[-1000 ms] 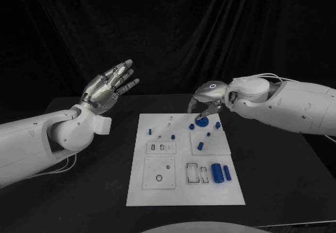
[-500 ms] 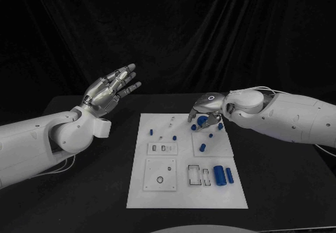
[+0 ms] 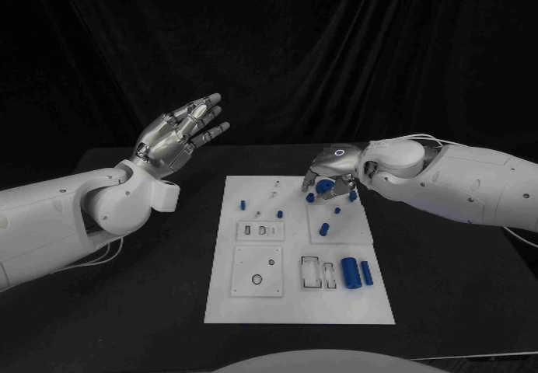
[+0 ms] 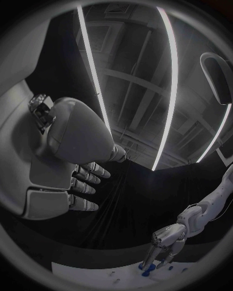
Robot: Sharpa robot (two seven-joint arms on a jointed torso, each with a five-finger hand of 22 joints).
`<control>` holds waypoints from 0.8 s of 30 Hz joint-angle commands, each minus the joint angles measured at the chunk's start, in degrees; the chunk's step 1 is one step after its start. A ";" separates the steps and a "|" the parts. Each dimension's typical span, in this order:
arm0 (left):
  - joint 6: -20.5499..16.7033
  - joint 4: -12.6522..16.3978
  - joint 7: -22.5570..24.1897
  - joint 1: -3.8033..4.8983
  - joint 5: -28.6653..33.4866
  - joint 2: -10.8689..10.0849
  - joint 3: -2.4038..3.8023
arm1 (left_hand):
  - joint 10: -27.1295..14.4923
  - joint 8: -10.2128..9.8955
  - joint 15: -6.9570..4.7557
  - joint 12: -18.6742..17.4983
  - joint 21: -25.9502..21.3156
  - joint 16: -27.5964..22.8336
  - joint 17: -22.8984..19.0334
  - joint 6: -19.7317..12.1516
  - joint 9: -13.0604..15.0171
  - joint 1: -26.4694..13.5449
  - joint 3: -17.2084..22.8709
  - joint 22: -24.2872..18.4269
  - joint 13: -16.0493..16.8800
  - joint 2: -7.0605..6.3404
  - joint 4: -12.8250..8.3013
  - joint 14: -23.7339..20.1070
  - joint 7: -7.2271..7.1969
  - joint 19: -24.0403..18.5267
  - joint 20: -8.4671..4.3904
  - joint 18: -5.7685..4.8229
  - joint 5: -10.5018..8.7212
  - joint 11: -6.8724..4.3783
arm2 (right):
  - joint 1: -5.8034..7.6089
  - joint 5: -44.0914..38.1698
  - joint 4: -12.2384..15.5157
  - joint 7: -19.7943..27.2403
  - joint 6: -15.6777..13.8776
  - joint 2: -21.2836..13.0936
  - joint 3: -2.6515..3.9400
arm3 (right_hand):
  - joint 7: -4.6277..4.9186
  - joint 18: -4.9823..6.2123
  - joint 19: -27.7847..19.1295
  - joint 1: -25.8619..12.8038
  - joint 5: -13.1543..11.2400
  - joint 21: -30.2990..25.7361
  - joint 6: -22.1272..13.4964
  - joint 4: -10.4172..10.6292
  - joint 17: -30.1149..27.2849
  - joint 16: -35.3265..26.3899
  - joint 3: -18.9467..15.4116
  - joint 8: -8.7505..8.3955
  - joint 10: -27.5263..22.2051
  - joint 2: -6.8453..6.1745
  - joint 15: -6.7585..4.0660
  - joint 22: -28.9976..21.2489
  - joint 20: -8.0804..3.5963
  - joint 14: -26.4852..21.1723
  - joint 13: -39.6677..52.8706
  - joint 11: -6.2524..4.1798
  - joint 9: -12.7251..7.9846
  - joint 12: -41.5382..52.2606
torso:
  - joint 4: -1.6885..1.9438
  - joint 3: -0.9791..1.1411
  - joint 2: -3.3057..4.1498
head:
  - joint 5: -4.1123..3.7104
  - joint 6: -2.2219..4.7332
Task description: Assemble the parts on the task board
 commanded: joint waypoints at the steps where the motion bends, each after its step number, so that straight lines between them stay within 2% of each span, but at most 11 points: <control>1: 1.21 -0.06 3.72 0.11 -0.22 0.15 0.07 | 0.01 0.36 -0.15 0.28 0.08 0.07 0.03 0.23 0.05 0.57 0.33 0.02 0.04 -0.11 0.13 0.00 0.01 -0.07 0.37 0.64 0.20 0.24 | -0.22 -0.58 -0.16 0.57 -1.09 0.09 0.03 | -0.07 0.25 -0.04 0.56 1.01 -0.40 0.34 -0.17 -0.07 -0.18 0.55 -0.10 0.51 -0.06 -0.12 0.09 0.14 0.44 0.12 0.13 0.11 -0.24 | -0.13 -0.01 -0.25 | 0.08 -0.21; 3: 1.31 -0.14 3.65 0.09 -0.22 0.18 0.07 | -0.02 0.37 -0.17 0.27 0.06 0.05 0.03 0.24 0.05 0.59 0.35 0.00 0.03 -0.10 0.13 -0.01 0.03 -0.10 0.37 0.63 0.21 0.26 | -0.29 -0.58 -0.31 0.57 -1.12 0.20 0.03 | -0.10 0.24 -0.03 0.71 1.45 -0.38 0.36 -0.30 -0.21 -0.25 0.85 -0.15 0.62 -0.09 -0.12 0.15 0.14 0.41 0.18 0.13 0.16 -0.26 | -0.10 -0.01 -0.25 | 0.08 -0.26; 7: 1.47 -0.18 3.55 0.07 -0.22 0.18 0.07 | -0.04 0.40 -0.17 0.27 0.06 0.04 0.02 0.29 0.05 0.63 0.40 0.00 0.03 -0.06 0.13 -0.02 0.06 -0.10 0.37 0.62 0.24 0.29 | -0.59 -0.58 -0.76 0.57 -1.47 0.47 0.03 | -0.20 0.26 -0.08 0.66 0.24 -0.47 0.64 -0.43 -0.35 -0.34 1.33 -0.11 1.10 -0.20 -0.11 0.14 0.14 0.37 0.41 0.15 0.40 -0.18 | -0.05 0.01 -0.29 | 0.03 -0.34; 24: 1.73 -0.34 3.11 0.01 -0.22 0.22 0.06 | -0.34 0.49 -0.11 0.13 -0.01 -0.07 -0.01 0.37 0.05 0.81 0.60 -0.04 -0.03 0.00 0.10 -0.10 -0.03 -0.19 0.39 0.59 0.33 0.14 | -2.08 -0.58 -3.23 0.76 -3.39 1.99 0.04 | -0.16 0.27 -0.15 0.71 -1.07 -0.58 1.43 -0.67 -0.69 -0.57 2.30 0.18 2.08 -0.42 -0.12 0.18 0.13 0.28 0.96 0.14 1.04 0.19 | -0.05 -0.03 -0.61 | 0.13 -0.94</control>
